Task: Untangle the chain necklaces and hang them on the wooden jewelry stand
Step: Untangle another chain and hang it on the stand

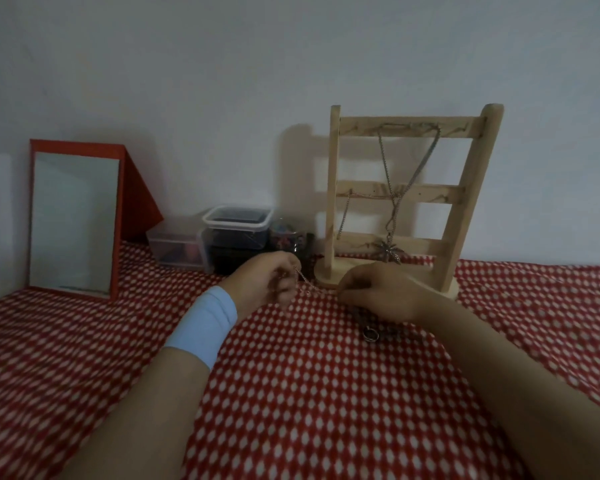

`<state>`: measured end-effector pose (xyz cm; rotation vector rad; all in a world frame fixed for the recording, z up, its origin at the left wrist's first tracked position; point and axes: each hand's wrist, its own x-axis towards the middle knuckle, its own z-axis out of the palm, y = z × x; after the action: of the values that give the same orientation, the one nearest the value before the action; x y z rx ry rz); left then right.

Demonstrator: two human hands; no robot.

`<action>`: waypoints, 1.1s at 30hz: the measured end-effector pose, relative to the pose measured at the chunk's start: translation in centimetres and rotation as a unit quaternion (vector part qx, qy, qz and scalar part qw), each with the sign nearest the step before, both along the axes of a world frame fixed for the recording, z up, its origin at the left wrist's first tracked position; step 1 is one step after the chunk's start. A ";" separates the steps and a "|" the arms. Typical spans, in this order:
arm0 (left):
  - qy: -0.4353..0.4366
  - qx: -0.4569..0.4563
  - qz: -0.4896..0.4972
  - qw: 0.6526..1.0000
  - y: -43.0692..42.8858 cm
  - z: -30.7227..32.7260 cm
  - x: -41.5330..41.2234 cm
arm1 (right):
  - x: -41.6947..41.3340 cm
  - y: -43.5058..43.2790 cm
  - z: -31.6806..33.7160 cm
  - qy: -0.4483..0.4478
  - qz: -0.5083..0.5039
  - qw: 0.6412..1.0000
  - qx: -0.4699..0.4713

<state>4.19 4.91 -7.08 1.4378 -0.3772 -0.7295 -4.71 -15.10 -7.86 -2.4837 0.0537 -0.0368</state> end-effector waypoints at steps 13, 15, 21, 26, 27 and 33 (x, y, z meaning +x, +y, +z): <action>-0.202 0.192 -0.051 0.959 3.1 0.6 1.8 | 0.0 -0.5 -0.4 0.042 0.004 0.956 0.291; -0.240 0.260 -0.047 0.934 3.6 1.0 1.7 | -0.1 -0.7 -0.3 0.044 -0.009 0.971 0.235; -0.356 0.398 0.035 0.844 5.7 1.5 3.3 | -0.8 -1.1 0.8 0.117 0.021 0.987 0.107; -0.372 0.474 0.016 0.798 6.0 1.3 3.6 | -1.0 -1.3 0.9 0.128 0.078 0.979 0.138; -0.377 0.482 0.000 0.791 5.4 1.3 3.2 | -0.9 -1.2 0.8 0.126 0.086 0.977 0.152; -0.383 0.285 -0.086 0.874 -0.5 0.9 -0.8 | -0.6 0.0 0.5 0.074 0.092 0.969 0.218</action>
<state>3.36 4.38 -6.23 2.2679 -0.9707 -0.3809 -5.30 -15.13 -7.40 -2.0374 -0.0967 0.2172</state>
